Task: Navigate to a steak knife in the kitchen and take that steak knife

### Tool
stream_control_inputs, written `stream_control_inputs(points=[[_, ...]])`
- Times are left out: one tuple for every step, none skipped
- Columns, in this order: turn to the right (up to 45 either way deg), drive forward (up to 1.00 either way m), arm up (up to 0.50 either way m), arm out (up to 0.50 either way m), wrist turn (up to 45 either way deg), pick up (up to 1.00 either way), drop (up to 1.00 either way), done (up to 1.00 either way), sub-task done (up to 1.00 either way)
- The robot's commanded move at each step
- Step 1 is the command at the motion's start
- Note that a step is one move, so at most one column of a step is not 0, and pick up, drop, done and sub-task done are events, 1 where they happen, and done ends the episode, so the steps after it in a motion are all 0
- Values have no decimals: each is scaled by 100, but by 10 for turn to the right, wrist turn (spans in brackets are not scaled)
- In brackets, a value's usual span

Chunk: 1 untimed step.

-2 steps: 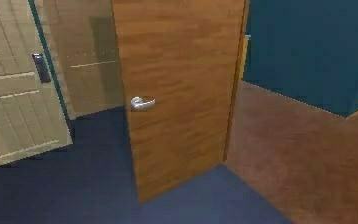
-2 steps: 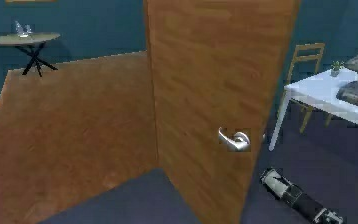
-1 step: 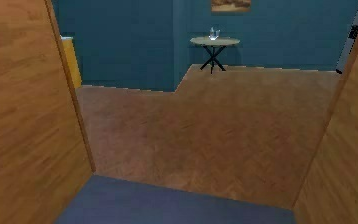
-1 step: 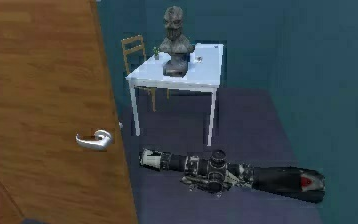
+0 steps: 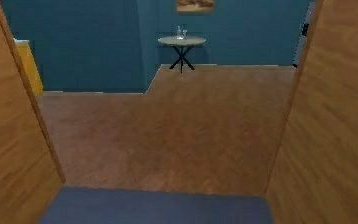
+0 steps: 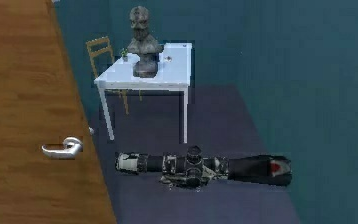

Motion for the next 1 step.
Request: stream_control_inputs(points=[[0, 75, 0, 0, 0, 0, 0, 0, 0]])
